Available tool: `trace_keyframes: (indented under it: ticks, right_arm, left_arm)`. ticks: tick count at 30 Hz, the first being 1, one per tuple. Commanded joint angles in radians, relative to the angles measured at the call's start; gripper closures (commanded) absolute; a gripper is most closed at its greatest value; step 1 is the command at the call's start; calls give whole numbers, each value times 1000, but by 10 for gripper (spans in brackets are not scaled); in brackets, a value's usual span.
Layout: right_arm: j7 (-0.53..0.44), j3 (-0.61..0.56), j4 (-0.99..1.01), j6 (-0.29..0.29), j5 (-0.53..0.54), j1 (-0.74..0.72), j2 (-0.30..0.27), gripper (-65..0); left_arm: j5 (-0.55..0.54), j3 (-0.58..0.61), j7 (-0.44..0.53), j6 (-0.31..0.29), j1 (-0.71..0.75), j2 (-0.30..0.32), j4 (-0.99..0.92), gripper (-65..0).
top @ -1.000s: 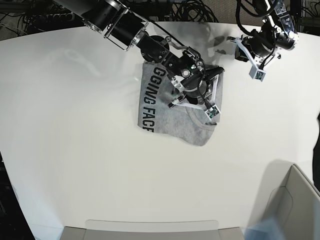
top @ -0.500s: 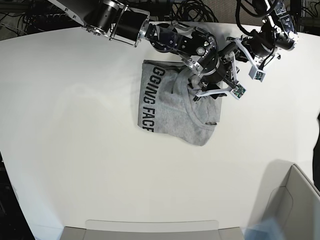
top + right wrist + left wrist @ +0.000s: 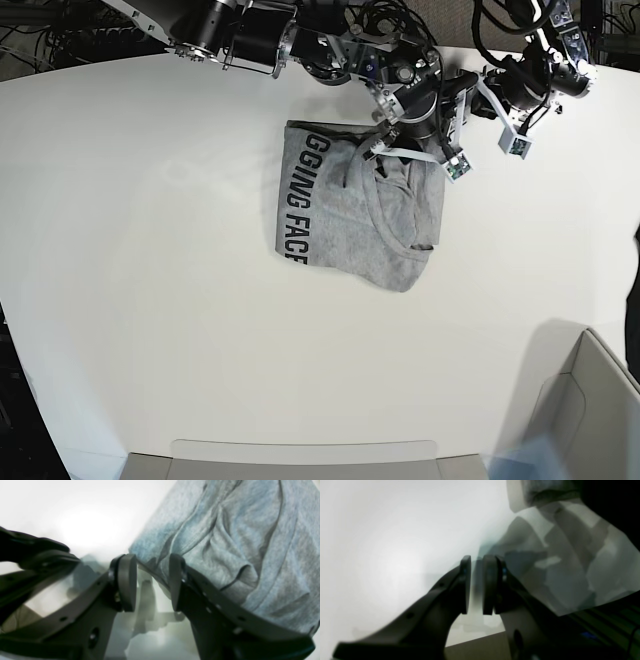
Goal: Fold the T-shirt properly
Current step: 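Tuck and smooth the folded edge with the right gripper near the left gripper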
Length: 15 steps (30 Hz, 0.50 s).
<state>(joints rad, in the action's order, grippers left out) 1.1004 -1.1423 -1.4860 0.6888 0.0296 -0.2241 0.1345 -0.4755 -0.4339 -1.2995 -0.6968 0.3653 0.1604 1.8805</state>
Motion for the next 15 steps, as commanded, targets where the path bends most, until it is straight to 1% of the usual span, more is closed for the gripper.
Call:
trace_keyframes:
  ticks: [1,3,12,15]
  right_arm:
    - [7,5,-3,9,-3,-11,11,-220]
    - [31,3,0,9,-3,-10,11,-220]
    - [43,-5,-35,9,-3,-18,7,-220]
    - [67,-5,-40,9,-3,-19,-14,-220]
  left_arm:
    - [-13,-1,14,-1,-2,8,17,-85]
    - [-13,-1,14,-1,-1,9,17,-85]
    - [-13,-1,14,-1,-7,12,-40,-85]
    - [-13,-1,14,-1,-7,12,-40,-85]
